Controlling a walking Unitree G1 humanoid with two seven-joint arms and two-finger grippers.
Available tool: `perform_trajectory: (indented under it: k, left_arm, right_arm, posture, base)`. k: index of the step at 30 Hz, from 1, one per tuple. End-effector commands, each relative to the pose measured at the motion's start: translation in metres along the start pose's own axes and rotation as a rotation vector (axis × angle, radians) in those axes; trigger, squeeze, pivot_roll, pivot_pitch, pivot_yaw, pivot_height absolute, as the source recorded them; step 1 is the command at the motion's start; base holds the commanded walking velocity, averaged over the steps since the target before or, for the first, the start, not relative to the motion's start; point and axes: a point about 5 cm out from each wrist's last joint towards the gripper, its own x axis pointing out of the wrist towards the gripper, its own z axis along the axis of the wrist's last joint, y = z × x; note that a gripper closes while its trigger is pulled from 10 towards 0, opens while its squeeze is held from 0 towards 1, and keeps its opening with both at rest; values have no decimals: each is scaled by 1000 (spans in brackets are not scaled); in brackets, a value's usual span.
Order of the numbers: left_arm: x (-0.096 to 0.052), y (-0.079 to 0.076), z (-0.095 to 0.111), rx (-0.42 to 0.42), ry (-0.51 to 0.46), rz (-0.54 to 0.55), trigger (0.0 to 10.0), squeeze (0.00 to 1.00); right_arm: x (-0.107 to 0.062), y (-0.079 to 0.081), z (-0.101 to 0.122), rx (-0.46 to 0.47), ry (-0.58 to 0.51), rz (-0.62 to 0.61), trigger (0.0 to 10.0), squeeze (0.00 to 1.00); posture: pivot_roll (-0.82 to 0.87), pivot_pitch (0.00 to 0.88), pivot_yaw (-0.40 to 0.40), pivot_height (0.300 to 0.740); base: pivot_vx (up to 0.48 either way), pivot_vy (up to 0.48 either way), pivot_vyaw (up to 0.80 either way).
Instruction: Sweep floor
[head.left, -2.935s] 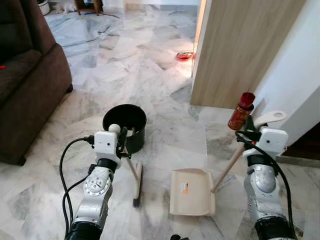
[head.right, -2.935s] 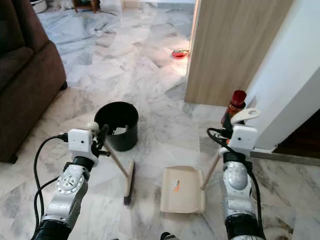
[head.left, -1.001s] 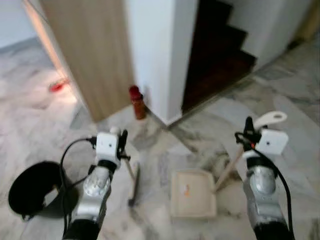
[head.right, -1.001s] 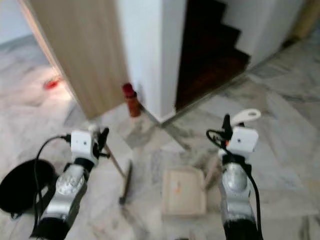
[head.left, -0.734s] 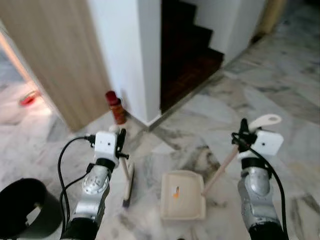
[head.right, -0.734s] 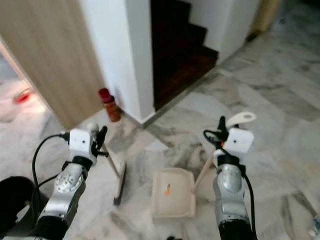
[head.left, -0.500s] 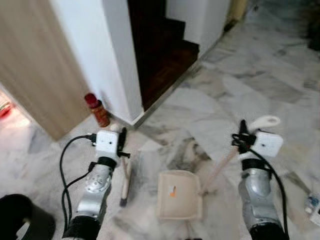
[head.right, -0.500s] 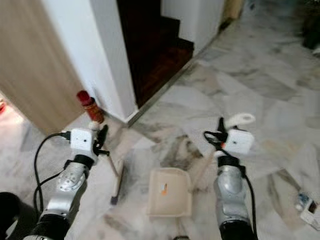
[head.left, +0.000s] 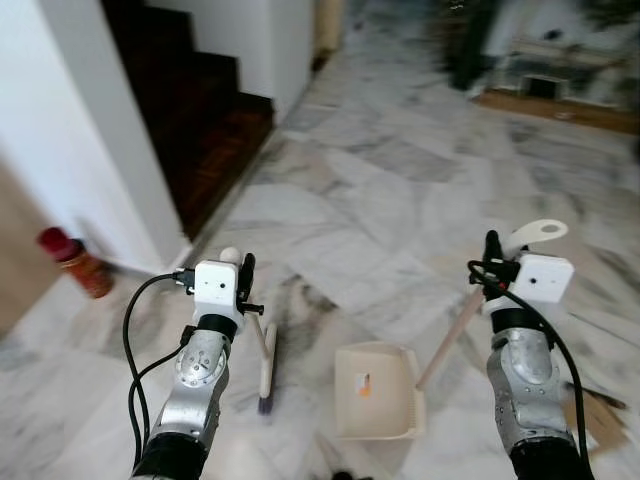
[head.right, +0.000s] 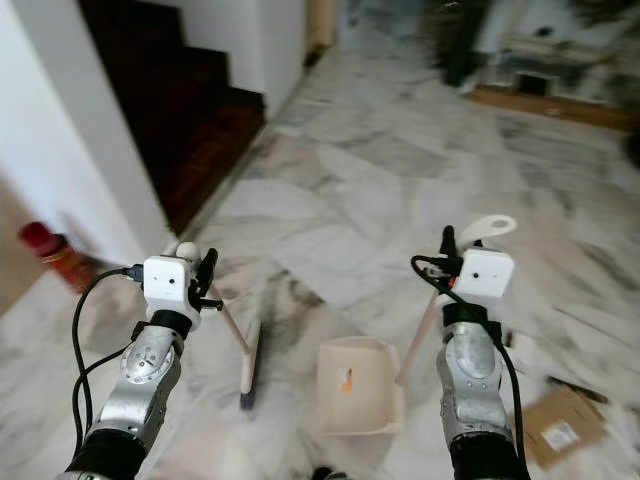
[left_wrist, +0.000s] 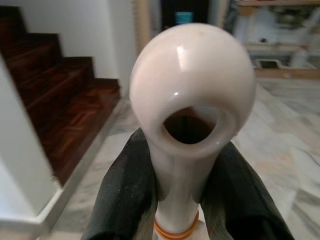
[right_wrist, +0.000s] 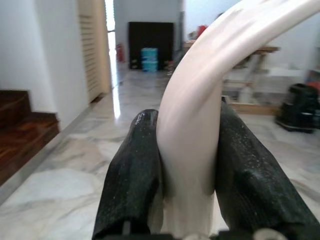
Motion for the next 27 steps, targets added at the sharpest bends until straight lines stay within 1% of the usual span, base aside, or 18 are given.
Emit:
perform_trajectory:
  k: [1,5,10,27]
  left_arm:
    - [1,6,5,16,-36,19,10000,0]
    - [0,7,4,22,-28,17,10000,0]
    - [3,6,6,23,-33,0,10000,0]
    - [3,12,6,36,-35,3,10000,0]
  right_arm:
    - [2,3,4,18,-21,0,10000,0]
    - [-1,4,3,23,-19,-2,10000,0]
    - [-5,1,1,22,-16,-16,10000,0]
    - [-4,5,1,34,-17,-17,10000,0]
  posture:
    - [-8,112,13,740]
    - [-16,106,28,740]
    - [-17,99,35,740]
    - [-10,85,43,740]
  base:
    - [0,0,-788]
    - [0,0,-769]
    - [0,0,-769]
    - [0,0,-769]
